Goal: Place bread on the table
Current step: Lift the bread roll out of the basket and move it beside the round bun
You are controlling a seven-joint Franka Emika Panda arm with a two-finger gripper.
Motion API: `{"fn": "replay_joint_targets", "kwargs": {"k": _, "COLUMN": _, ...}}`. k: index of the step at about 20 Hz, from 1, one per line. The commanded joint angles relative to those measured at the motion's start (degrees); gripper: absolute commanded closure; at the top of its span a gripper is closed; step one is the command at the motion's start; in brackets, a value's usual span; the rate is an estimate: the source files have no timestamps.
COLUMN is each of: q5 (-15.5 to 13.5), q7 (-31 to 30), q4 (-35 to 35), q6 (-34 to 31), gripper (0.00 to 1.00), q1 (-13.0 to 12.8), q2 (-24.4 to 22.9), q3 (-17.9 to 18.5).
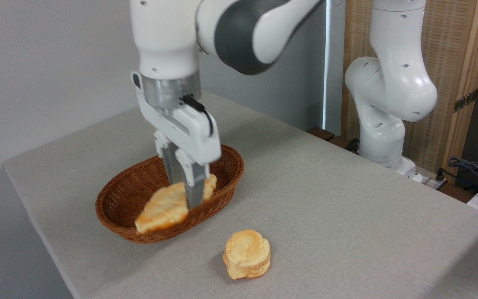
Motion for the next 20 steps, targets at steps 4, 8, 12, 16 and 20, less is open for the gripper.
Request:
{"fn": "replay_joint_targets", "kwargs": {"k": 4, "q5": -0.48, "q7": 4.30, "q4": -0.18, "q6": 0.44, "gripper": 0.44, "q1": -0.53, "q2": 3.11, "q3": 5.01}}
{"fn": "replay_joint_targets", "kwargs": {"k": 8, "q5": -0.30, "q7": 5.01, "q4": -0.18, "q6": 1.57, "gripper": 0.10, "q1": -0.45, "q2": 5.49, "q3": 5.28}}
{"fn": "replay_joint_targets", "kwargs": {"k": 12, "q5": -0.21, "q7": 5.01, "q4": -0.18, "q6": 2.20, "gripper": 0.00, "q1": -0.45, "q2": 6.81, "q3": 5.28}}
{"fn": "replay_joint_targets", "kwargs": {"k": 16, "q5": -0.30, "q7": 5.01, "q4": -0.18, "q6": 2.29, "gripper": 0.00, "q1": -0.45, "q2": 6.99, "q3": 5.19}}
{"fn": "replay_joint_targets", "kwargs": {"k": 20, "q5": -0.30, "q7": 5.01, "q4": -0.17, "q6": 2.29, "gripper": 0.00, "q1": -0.53, "q2": 6.90, "q3": 5.19}}
